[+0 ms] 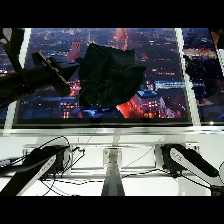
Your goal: Fold the clothes and pants, and hang the long-sleeved shirts on hangers.
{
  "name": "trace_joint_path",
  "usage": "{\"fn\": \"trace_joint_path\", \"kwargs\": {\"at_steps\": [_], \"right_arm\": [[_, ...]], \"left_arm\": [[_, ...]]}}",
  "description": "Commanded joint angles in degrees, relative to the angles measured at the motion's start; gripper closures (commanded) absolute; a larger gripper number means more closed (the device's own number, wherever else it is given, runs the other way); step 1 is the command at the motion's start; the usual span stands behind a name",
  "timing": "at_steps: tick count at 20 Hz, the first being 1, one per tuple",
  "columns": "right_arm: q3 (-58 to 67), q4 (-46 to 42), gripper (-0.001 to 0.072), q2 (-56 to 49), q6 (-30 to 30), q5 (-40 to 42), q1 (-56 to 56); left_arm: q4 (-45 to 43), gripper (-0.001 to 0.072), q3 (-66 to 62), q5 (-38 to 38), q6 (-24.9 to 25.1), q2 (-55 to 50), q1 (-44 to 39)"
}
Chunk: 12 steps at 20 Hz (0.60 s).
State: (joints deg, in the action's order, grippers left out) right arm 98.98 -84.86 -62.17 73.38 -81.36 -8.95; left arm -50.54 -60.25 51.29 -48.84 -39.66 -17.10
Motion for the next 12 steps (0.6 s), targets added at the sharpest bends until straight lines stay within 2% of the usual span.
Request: {"fn": "trace_joint_path", "kwargs": {"at_steps": [1,4,9,10,12], "right_arm": [[0.0,0.8,0.068,0.0,0.0,0.2,0.1],[0.0,5.9,0.068,0.0,0.9,2.0,0.1],[-3.9,26.8,0.068,-0.4,5.6,1.1,0.3],[-5.8,30.6,0.0679,-0.8,5.2,1.0,1.6],[-10.4,32.4,0.068,-2.2,1.7,0.8,8.3]], "left_arm": [[0.3,0.0682,0.0,-0.4,0.0,0.0,0.0],[2.8,0.0682,0.0,-2.0,0.0,0.0,0.0],[5.1,0.0682,0.0,-2.0,0.0,0.0,0.0],[6.8,0.0682,0.0,-2.0,0.0,0.0,0.0],[9.8,0.0682,0.0,-2.0,0.0,0.1,0.0]]}}
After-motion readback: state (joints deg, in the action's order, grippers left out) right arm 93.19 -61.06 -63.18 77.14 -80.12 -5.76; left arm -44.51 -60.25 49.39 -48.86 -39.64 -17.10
